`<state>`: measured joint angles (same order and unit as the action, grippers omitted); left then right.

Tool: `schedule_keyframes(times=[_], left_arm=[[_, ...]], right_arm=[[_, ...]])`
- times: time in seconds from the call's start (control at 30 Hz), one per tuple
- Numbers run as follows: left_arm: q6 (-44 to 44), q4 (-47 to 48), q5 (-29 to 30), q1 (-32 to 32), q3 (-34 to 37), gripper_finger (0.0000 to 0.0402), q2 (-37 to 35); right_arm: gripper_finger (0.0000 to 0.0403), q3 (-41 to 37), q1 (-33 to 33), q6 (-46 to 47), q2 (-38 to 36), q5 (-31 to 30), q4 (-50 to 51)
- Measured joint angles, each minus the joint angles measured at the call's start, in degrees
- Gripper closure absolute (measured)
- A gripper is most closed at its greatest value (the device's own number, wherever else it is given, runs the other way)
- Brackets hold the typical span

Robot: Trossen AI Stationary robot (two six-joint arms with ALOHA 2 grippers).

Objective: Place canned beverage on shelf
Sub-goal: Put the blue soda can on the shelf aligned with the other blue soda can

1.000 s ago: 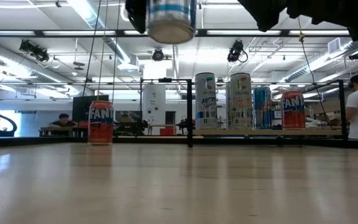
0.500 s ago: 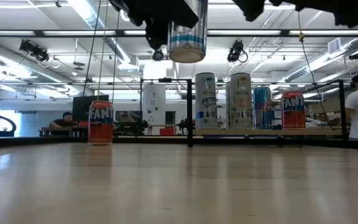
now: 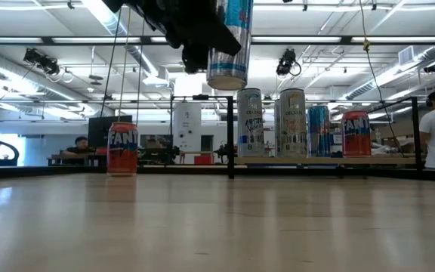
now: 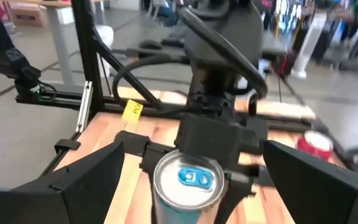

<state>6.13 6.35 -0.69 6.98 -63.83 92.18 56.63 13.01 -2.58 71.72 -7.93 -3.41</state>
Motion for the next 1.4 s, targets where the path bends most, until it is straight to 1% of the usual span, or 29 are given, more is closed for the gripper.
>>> schedule_keyframes(times=[0.17,0.3,0.4,0.5,0.67,0.77,0.83,1.03,1.17,1.3,1.4], left_arm=[[-0.6,0.0,-0.3,-0.5,0.0,0.0159,0.0],[-2.4,-0.3,-0.8,-0.8,0.0,0.0159,0.0],[-2.4,0.0,-0.8,-1.3,0.0,0.0159,0.0],[-2.3,0.4,-0.8,-2.1,0.0,0.0159,0.0],[-2.3,1.4,-0.8,-3.2,0.0,0.0159,0.0],[-2.3,2.1,-0.8,-3.4,0.0,0.0159,0.0],[-2.3,2.2,-0.8,-3.5,0.0,0.0159,0.0],[-2.3,1.9,-0.8,-3.4,0.0,0.0159,0.0],[-2.1,2.1,-0.7,-3.4,0.0,0.0159,0.0],[-2.0,2.1,-0.7,-3.4,0.0,0.0159,0.1],[-1.9,2.1,-0.8,-3.4,0.0,0.0159,0.1]], right_arm=[[0.0008,3.5,-2.7,6.3,0.8,0.0,7.2],[0.0008,4.6,-5.0,8.8,2.7,1.0,9.3],[0.0008,6.0,-5.8,8.9,4.4,3.4,10.6],[0.0008,7.4,-5.9,8.4,6.6,3.6,11.1],[0.0008,9.9,-5.8,7.9,9.1,5.9,12.8],[0.0008,11.4,-5.7,8.2,10.1,6.1,15.4],[0.0008,12.1,-5.7,8.2,11.0,6.1,15.2],[0.0008,11.9,-5.7,8.3,13.7,6.1,16.7],[0.0008,11.9,-5.4,6.1,14.4,7.1,16.5],[0.0010,11.9,-5.1,5.8,13.8,5.2,16.3],[0.0022,11.9,-5.0,5.7,13.4,3.7,16.7]])
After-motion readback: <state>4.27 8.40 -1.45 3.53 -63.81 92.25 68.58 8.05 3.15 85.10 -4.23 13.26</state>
